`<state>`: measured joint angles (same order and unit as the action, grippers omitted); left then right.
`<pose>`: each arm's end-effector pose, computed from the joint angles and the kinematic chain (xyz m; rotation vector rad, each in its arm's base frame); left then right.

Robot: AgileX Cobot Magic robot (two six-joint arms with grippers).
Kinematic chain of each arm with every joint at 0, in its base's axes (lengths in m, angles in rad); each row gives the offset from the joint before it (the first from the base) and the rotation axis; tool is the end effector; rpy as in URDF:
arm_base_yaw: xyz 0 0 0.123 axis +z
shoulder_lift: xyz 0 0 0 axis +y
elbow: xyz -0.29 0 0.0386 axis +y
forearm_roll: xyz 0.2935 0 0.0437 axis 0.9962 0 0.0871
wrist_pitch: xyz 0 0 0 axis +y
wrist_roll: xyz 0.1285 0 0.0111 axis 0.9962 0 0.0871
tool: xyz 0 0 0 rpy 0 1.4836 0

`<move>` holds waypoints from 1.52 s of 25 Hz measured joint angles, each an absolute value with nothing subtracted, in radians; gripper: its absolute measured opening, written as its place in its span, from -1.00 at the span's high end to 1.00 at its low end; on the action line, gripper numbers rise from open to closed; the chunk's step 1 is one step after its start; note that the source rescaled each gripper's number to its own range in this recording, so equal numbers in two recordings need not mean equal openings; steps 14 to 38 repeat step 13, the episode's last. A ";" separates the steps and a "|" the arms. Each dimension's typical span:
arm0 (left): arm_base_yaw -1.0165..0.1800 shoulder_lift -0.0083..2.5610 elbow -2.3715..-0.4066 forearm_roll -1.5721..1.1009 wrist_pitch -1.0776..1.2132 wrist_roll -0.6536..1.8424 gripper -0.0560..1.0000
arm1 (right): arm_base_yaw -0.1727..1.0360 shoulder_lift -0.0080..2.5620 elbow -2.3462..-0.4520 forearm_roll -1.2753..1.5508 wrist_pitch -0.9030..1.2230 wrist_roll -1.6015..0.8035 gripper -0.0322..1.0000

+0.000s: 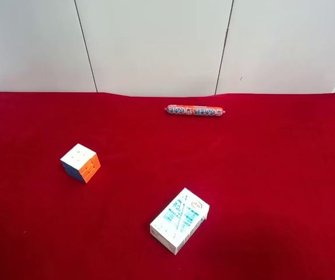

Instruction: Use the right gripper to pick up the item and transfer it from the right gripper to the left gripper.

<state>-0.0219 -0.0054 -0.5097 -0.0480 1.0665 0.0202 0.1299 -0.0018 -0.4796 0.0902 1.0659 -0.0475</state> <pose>0.0587 -0.0067 0.2849 0.0456 2.0341 -0.0584 0.0610 0.0182 0.2744 -0.1867 2.0601 0.1592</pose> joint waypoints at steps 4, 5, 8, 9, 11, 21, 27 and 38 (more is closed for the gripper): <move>-0.022 -0.005 -0.510 -0.048 1.067 0.020 -1.00 | 0.130 -0.002 -0.480 0.090 1.066 -0.047 -1.00; -0.022 -0.005 -0.510 -0.048 1.067 0.020 -1.00 | 0.130 -0.002 -0.480 0.090 1.066 -0.047 -1.00; -0.022 -0.005 -0.510 -0.048 1.067 0.020 -1.00 | 0.130 -0.002 -0.480 0.090 1.066 -0.047 -1.00; -0.022 -0.005 -0.510 -0.048 1.067 0.020 -1.00 | 0.130 -0.002 -0.480 0.090 1.066 -0.047 -1.00; -0.022 -0.005 -0.510 -0.048 1.067 0.020 -1.00 | 0.130 -0.002 -0.480 0.090 1.066 -0.047 -1.00; -0.022 -0.005 -0.510 -0.048 1.067 0.020 -1.00 | 0.130 -0.002 -0.480 0.090 1.066 -0.047 -1.00; -0.022 -0.005 -0.510 -0.048 1.067 0.020 -1.00 | 0.130 -0.002 -0.480 0.090 1.066 -0.047 -1.00; -0.022 -0.005 -0.510 -0.048 1.067 0.020 -1.00 | 0.130 -0.002 -0.480 0.090 1.066 -0.047 -1.00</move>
